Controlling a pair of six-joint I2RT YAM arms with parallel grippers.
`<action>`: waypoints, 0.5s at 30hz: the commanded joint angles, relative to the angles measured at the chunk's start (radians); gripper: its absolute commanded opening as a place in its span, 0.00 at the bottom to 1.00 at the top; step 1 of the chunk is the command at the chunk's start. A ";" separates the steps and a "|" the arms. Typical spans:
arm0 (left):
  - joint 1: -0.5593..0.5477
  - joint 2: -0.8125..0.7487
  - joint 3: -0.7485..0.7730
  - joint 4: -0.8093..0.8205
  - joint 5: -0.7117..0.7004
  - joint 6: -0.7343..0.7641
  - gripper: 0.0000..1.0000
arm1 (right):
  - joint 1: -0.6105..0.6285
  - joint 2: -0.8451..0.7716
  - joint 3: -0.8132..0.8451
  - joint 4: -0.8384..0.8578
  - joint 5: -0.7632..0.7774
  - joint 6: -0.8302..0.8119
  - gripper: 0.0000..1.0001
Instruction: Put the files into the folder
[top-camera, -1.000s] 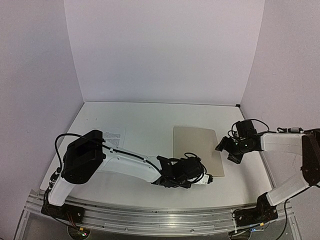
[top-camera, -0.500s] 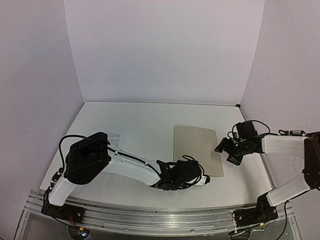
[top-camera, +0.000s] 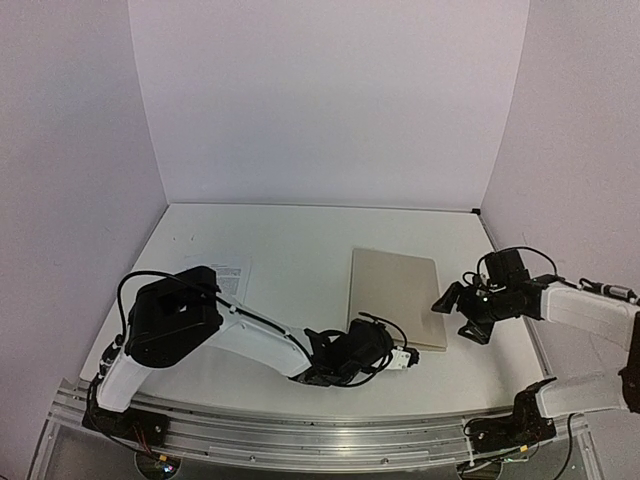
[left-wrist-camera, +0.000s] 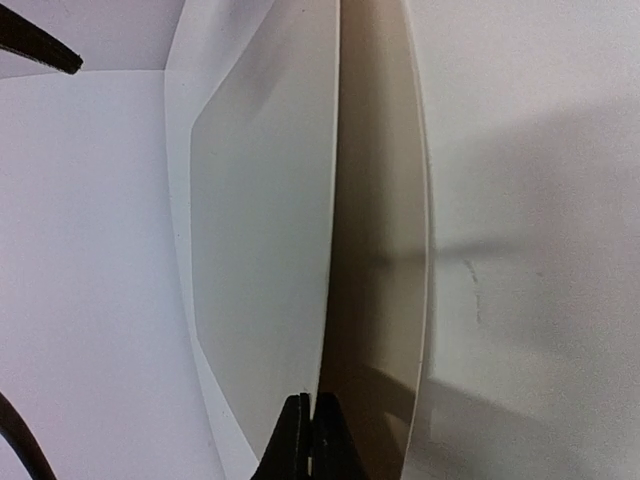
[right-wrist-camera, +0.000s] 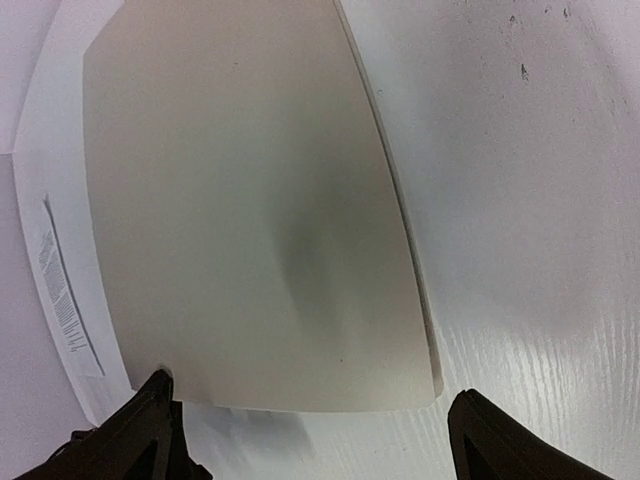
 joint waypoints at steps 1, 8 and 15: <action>0.009 -0.090 0.033 0.029 0.029 -0.080 0.00 | 0.003 -0.128 -0.057 -0.051 -0.098 0.124 0.98; 0.007 -0.086 0.105 -0.073 0.042 -0.168 0.00 | 0.002 -0.143 -0.093 -0.009 -0.101 0.202 0.98; 0.009 -0.079 0.106 -0.096 0.053 -0.181 0.00 | 0.000 -0.073 -0.144 0.238 -0.115 0.297 0.88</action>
